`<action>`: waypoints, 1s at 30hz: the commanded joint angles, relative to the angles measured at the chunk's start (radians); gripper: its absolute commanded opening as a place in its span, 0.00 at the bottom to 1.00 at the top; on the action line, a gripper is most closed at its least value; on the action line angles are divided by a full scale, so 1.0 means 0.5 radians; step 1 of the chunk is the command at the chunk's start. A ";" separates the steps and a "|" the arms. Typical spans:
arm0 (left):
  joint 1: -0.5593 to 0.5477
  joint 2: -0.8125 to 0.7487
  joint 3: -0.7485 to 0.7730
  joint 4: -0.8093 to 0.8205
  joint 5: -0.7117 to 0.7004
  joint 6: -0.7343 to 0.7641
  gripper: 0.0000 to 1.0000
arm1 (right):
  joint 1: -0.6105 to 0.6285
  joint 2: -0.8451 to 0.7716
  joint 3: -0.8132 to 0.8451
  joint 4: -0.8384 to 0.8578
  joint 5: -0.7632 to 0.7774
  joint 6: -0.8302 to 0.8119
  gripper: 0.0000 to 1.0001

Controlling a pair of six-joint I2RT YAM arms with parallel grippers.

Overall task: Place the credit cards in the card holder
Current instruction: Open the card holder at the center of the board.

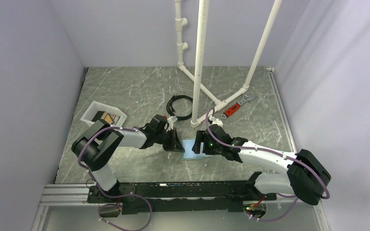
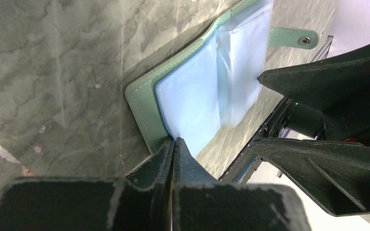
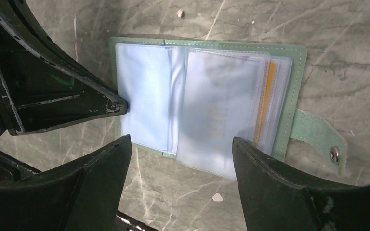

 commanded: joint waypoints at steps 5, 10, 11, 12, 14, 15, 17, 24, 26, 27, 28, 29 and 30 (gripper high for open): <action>-0.024 -0.022 -0.139 0.220 -0.095 -0.237 0.02 | 0.004 0.062 -0.038 0.062 -0.062 -0.047 0.79; -0.116 -0.111 -0.353 0.494 -0.243 -0.531 0.00 | 0.022 0.166 0.016 0.268 -0.391 -0.231 0.78; -0.157 -0.158 -0.396 0.492 -0.317 -0.588 0.00 | 0.027 0.190 0.032 0.304 -0.474 -0.276 0.78; -0.201 -0.216 -0.446 0.472 -0.424 -0.654 0.00 | 0.034 0.222 0.054 0.332 -0.568 -0.322 0.78; -0.307 -0.352 -0.522 0.406 -0.688 -0.809 0.00 | 0.070 0.289 0.110 0.418 -0.771 -0.425 0.77; -0.355 -0.421 -0.565 0.376 -0.809 -0.895 0.00 | 0.101 0.309 0.142 0.444 -0.891 -0.478 0.77; -0.441 -0.584 -0.659 0.307 -1.010 -1.071 0.00 | 0.158 0.302 0.195 0.480 -1.110 -0.547 0.77; -0.616 -0.811 -0.841 0.227 -1.333 -1.398 0.00 | 0.173 0.024 0.364 -0.082 -0.759 -0.517 0.79; -0.637 -0.831 -0.840 0.202 -1.365 -1.412 0.00 | 0.122 -0.002 0.411 -0.326 -0.519 -0.479 0.79; -0.645 -0.837 -0.844 0.202 -1.373 -1.415 0.00 | 0.098 -0.020 0.402 -0.387 -0.456 -0.463 0.79; -0.654 -0.847 -0.844 0.185 -1.384 -1.418 0.00 | 0.080 -0.037 0.388 -0.423 -0.412 -0.447 0.79; -0.659 -0.852 -0.840 0.171 -1.393 -1.420 0.00 | 0.071 -0.047 0.372 -0.436 -0.398 -0.438 0.79; -0.663 -0.856 -0.838 0.165 -1.396 -1.420 0.00 | 0.069 -0.046 0.356 -0.440 -0.389 -0.428 0.79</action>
